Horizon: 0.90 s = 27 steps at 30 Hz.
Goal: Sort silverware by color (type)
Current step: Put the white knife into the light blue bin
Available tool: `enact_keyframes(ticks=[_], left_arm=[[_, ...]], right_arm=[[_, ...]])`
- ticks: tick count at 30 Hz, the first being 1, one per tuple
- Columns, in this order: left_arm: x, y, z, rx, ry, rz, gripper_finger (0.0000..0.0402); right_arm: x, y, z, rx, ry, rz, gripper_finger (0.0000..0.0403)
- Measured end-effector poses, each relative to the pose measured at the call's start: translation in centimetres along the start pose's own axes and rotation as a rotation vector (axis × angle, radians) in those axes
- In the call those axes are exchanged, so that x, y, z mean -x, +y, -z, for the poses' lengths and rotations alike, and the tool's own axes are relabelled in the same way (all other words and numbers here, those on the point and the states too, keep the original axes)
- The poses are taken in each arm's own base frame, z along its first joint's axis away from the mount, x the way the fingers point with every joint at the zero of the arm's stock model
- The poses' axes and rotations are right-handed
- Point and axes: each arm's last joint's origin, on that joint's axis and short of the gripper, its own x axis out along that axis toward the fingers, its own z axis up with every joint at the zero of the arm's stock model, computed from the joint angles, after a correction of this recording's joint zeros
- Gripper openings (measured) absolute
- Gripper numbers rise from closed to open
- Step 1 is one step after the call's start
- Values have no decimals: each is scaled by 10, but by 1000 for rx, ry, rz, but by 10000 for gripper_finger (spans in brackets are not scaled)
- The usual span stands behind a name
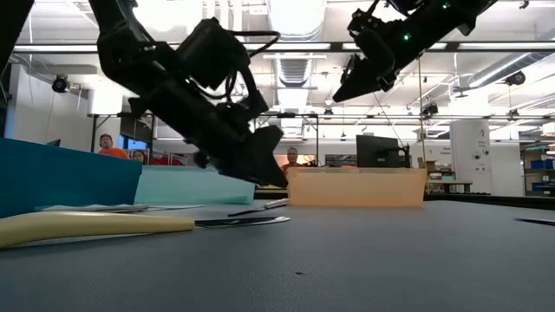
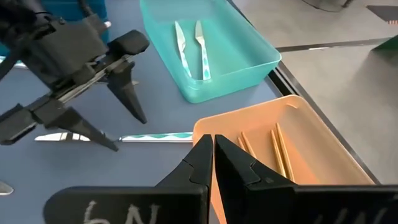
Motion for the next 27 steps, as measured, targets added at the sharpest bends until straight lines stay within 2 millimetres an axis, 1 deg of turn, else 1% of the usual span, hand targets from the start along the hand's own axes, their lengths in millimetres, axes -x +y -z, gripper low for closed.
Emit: enact_keyframes(ticks=[4, 10, 15, 20, 27], left_arm=[[-5, 0, 5, 17, -16, -43, 214], [-12, 0, 18, 28, 14, -59, 213], [-17, 0, 26, 37, 29, -65, 202], [-19, -1, 28, 68, 34, -59, 166], [-19, -1, 29, 117, 45, -55, 86]], right_arm=[[0, 0, 2, 2, 5, -1, 9], [-1, 0, 4, 4, 12, 0, 9], [-1, 0, 5, 4, 13, 0, 9], [-1, 0, 6, 5, 16, 1, 9], [-2, 0, 6, 6, 17, 1, 9]])
